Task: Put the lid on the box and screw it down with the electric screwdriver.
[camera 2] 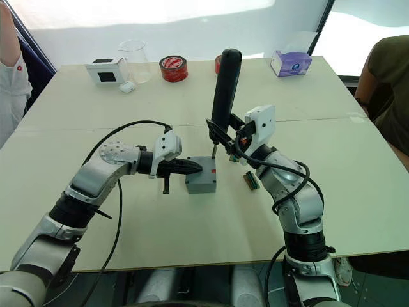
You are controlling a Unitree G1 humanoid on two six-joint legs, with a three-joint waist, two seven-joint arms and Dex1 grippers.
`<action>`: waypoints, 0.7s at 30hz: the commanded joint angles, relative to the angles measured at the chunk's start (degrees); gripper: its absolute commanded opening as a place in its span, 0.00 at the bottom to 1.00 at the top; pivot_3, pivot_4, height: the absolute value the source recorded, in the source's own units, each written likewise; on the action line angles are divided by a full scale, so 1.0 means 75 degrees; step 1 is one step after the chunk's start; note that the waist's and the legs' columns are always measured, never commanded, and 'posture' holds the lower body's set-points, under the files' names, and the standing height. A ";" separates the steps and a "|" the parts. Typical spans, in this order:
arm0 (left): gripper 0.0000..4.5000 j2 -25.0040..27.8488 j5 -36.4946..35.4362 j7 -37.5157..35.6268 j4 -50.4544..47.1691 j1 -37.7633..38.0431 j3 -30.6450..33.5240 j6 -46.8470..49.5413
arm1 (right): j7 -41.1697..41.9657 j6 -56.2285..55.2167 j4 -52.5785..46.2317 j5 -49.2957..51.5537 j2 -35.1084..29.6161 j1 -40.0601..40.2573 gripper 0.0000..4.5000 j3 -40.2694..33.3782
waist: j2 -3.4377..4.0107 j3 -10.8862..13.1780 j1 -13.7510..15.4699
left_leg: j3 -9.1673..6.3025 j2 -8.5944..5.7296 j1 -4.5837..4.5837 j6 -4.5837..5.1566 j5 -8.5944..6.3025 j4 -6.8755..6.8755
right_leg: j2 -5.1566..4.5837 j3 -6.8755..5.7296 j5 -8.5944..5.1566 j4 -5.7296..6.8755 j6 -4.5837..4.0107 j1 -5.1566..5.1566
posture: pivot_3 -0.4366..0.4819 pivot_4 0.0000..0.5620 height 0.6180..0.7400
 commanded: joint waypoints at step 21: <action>0.00 0.0182 0.0410 -0.0036 -0.0026 0.0449 -0.0237 0.0100 | 0.0077 -0.0404 0.0918 -0.0962 -0.0304 0.0734 0.41 0.0637 | -0.0036 -0.0102 0.0021 | -0.0006 0.0003 0.0148 0.0024 -0.0017 -0.0018 | 0.0000 -0.0001 -0.0005 -0.0031 -0.0002 0.0155 | 0.48 0.27 1.00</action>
